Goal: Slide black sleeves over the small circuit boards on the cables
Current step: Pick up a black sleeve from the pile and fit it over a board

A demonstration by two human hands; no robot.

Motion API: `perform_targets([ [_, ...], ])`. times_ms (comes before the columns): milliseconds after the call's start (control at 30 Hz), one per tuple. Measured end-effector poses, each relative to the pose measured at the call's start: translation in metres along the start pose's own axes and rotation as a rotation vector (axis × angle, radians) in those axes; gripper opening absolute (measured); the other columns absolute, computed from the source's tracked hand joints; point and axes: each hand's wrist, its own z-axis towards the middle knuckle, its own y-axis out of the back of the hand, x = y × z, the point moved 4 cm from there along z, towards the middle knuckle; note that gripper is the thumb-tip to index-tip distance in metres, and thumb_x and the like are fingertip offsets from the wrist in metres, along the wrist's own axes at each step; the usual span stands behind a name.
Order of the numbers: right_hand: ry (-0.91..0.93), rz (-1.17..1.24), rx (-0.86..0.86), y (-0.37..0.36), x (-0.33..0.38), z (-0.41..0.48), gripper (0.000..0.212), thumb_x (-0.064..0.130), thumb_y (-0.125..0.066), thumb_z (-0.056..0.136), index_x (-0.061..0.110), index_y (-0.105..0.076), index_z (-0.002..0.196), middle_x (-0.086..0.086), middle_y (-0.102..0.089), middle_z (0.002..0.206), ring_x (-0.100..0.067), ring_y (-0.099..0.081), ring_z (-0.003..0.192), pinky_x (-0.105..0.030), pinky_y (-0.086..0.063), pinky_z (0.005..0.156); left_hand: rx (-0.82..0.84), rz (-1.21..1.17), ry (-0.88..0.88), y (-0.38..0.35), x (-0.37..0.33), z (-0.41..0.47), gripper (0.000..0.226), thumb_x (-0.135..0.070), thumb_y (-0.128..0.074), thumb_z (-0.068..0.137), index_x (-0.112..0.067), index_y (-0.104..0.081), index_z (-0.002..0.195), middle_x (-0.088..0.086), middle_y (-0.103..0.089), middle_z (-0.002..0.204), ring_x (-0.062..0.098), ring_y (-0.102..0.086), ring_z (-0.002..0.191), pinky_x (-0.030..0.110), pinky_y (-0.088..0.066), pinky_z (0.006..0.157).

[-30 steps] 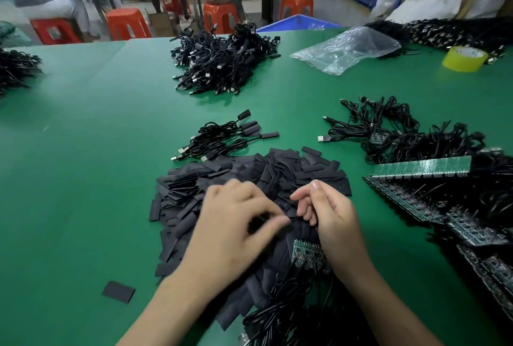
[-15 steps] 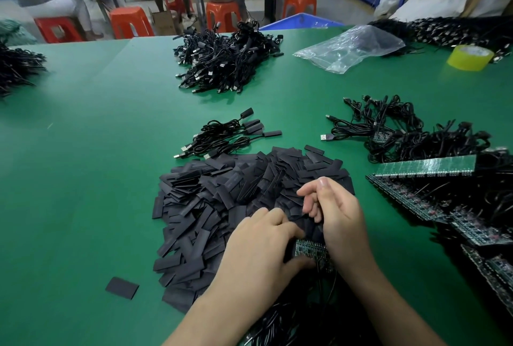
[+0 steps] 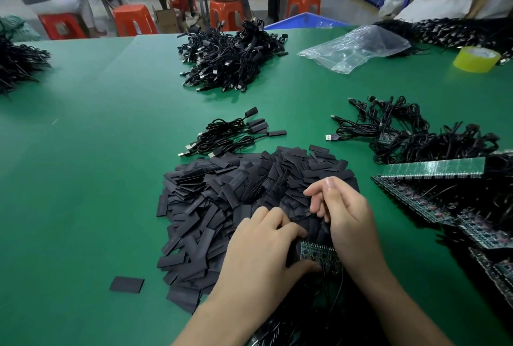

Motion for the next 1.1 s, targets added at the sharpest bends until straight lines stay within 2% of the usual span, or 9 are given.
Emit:
perform_targets([
  [133,-0.011,-0.015,-0.013,0.001,-0.002,0.001,0.039,0.035,-0.040,0.100,0.019,-0.069,0.080,-0.002,-0.061,0.067,-0.012,-0.052,0.064,-0.027,-0.042,0.062,-0.051,0.061,-0.028,0.001,-0.002,0.000,0.052,-0.070,-0.076,0.071,-0.034,-0.075,0.109,-0.015,-0.056,0.091,0.014,-0.057,0.088,0.028,-0.046,0.071],
  [300,-0.010,-0.031,-0.027,0.002,-0.002,0.000,0.039,0.035,-0.040,0.100,0.020,-0.069,0.079,0.000,-0.061,0.067,-0.010,-0.053,0.064,-0.025,-0.042,0.062,-0.057,0.056,-0.008,0.001,-0.001,-0.002,0.054,-0.069,-0.077,0.072,-0.034,-0.073,0.113,-0.015,-0.057,0.095,0.014,-0.056,0.091,0.027,-0.044,0.073],
  [433,-0.006,-0.034,-0.034,0.002,-0.002,0.001,0.039,0.035,-0.040,0.101,0.021,-0.069,0.079,0.000,-0.061,0.067,-0.010,-0.053,0.064,-0.024,-0.042,0.062,-0.074,0.032,-0.032,0.002,-0.001,-0.002,0.047,-0.068,-0.080,0.067,-0.037,-0.073,0.101,-0.017,-0.055,0.089,0.011,-0.055,0.084,0.024,-0.041,0.068],
  [533,-0.002,-0.039,-0.038,0.003,-0.002,0.001,0.039,0.035,-0.040,0.101,0.021,-0.069,0.079,0.000,-0.061,0.067,-0.011,-0.053,0.064,-0.025,-0.042,0.062,-0.061,0.031,-0.033,-0.001,0.000,-0.002,0.046,-0.070,-0.078,0.070,-0.038,-0.075,0.102,-0.017,-0.054,0.088,0.011,-0.054,0.084,0.023,-0.041,0.069],
  [633,0.003,-0.040,-0.037,0.002,-0.002,0.001,0.039,0.034,-0.040,0.101,0.022,-0.069,0.079,0.002,-0.060,0.066,-0.010,-0.053,0.063,-0.025,-0.042,0.061,-0.040,-0.009,-0.028,-0.004,0.001,0.000,0.045,-0.069,-0.076,0.073,-0.037,-0.071,0.105,-0.021,-0.047,0.092,0.006,-0.044,0.088,0.022,-0.037,0.074],
  [733,0.006,-0.045,-0.033,0.003,0.000,0.000,0.039,0.035,-0.040,0.101,0.022,-0.069,0.079,0.001,-0.060,0.067,-0.009,-0.053,0.063,-0.024,-0.042,0.061,0.002,-0.130,0.022,-0.007,0.002,0.001,0.044,-0.063,-0.079,0.074,-0.036,-0.066,0.107,-0.025,-0.041,0.097,0.000,-0.036,0.094,0.018,-0.033,0.080],
  [867,0.042,-0.041,-0.051,0.006,0.006,-0.001,0.038,0.033,-0.041,0.102,0.022,-0.069,0.080,-0.001,-0.060,0.067,-0.012,-0.052,0.063,-0.028,-0.042,0.059,-0.002,-0.320,0.109,-0.001,0.004,0.001,0.040,-0.051,-0.088,0.069,-0.040,-0.062,0.097,-0.024,-0.052,0.093,-0.002,-0.048,0.095,0.014,-0.039,0.081],
  [1000,0.143,-0.081,-0.063,0.008,0.018,-0.006,0.036,0.033,-0.041,0.104,0.025,-0.068,0.082,0.001,-0.059,0.068,-0.020,-0.051,0.058,-0.038,-0.040,0.054,0.089,-0.741,0.293,-0.001,0.005,-0.003,0.031,-0.026,-0.091,0.074,-0.033,-0.067,0.093,-0.016,-0.063,0.077,0.000,-0.058,0.067,0.015,-0.046,0.071],
  [1100,0.232,-0.179,-0.046,0.009,0.025,-0.008,0.034,0.032,-0.041,0.103,0.027,-0.067,0.083,0.005,-0.060,0.070,-0.017,-0.056,0.061,-0.027,-0.040,0.055,0.122,-1.066,0.362,-0.002,0.007,-0.001,0.023,-0.007,-0.086,0.080,-0.019,-0.073,0.094,-0.013,-0.059,0.069,0.004,-0.046,0.058,0.015,-0.041,0.063],
])
